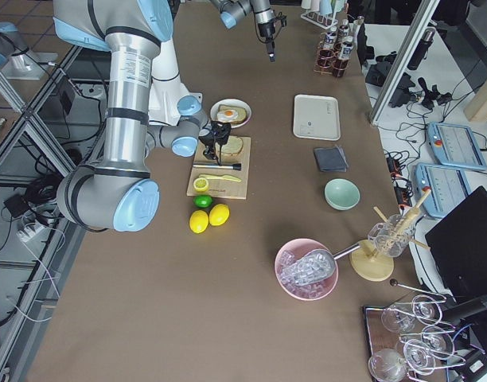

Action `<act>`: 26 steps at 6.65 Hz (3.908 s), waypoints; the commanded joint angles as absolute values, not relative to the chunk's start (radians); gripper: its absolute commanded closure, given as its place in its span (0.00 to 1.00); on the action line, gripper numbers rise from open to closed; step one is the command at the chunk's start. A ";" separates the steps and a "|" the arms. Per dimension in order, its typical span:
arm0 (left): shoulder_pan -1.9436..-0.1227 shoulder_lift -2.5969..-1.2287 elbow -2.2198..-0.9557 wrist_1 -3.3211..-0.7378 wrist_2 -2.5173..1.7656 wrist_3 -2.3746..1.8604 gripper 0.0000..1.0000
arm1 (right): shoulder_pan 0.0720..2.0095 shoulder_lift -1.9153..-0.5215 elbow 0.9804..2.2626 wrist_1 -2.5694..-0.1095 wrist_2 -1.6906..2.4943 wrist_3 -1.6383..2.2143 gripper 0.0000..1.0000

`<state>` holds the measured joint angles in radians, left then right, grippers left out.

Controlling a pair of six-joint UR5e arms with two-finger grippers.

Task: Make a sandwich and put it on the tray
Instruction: 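Lower the right gripper to the board bread while the left arm moves over the tray, then grasp the bread slice with the right gripper and flip it onto the egg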

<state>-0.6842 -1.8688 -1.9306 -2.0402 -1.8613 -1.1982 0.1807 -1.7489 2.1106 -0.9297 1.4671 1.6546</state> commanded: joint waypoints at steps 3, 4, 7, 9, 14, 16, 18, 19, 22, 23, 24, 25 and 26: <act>-0.678 -1.871 -1.933 -2.040 -1.861 -1.198 0.02 | 0.126 -1.715 2.092 -0.933 1.424 1.664 0.28; -0.678 -1.876 -1.933 -2.040 -1.861 -1.198 0.02 | 0.124 -1.715 2.088 -0.933 1.424 1.664 0.30; -0.678 -1.878 -1.931 -2.042 -1.861 -1.197 0.02 | 0.120 -1.713 2.086 -0.933 1.424 1.664 0.57; -0.678 -1.881 -1.931 -2.042 -1.861 -1.197 0.02 | 0.117 -1.712 2.088 -0.933 1.424 1.664 0.85; -0.676 -1.888 -1.927 -2.042 -1.864 -1.195 0.02 | 0.169 -1.721 2.216 -0.934 1.459 1.660 1.00; -0.676 -1.890 -1.928 -2.042 -1.867 -1.195 0.02 | 0.202 -1.675 2.241 -0.936 1.506 1.654 1.00; -0.676 -1.898 -1.925 -2.042 -1.870 -1.197 0.02 | 0.190 -1.487 2.212 -1.076 1.506 1.654 1.00; -0.676 -1.896 -1.924 -2.042 -1.871 -1.197 0.02 | 0.172 -1.406 2.153 -1.104 1.496 1.652 1.00; -0.676 -1.898 -1.922 -2.042 -1.871 -1.198 0.02 | 0.153 -1.324 2.071 -1.104 1.488 1.553 1.00; -0.676 -1.898 -1.918 -2.042 -1.871 -1.198 0.02 | 0.150 -1.303 2.063 -1.106 1.488 1.548 1.00; -0.676 -1.898 -1.919 -2.042 -1.873 -1.198 0.02 | 0.150 -1.295 2.056 -1.106 1.473 1.499 1.00; -0.676 -1.898 -1.919 -2.042 -1.871 -1.198 0.02 | 0.152 -1.283 2.056 -1.106 1.473 1.490 1.00; -0.676 -1.898 -1.917 -2.042 -1.871 -1.198 0.02 | 0.150 -1.284 2.048 -1.106 1.471 1.483 1.00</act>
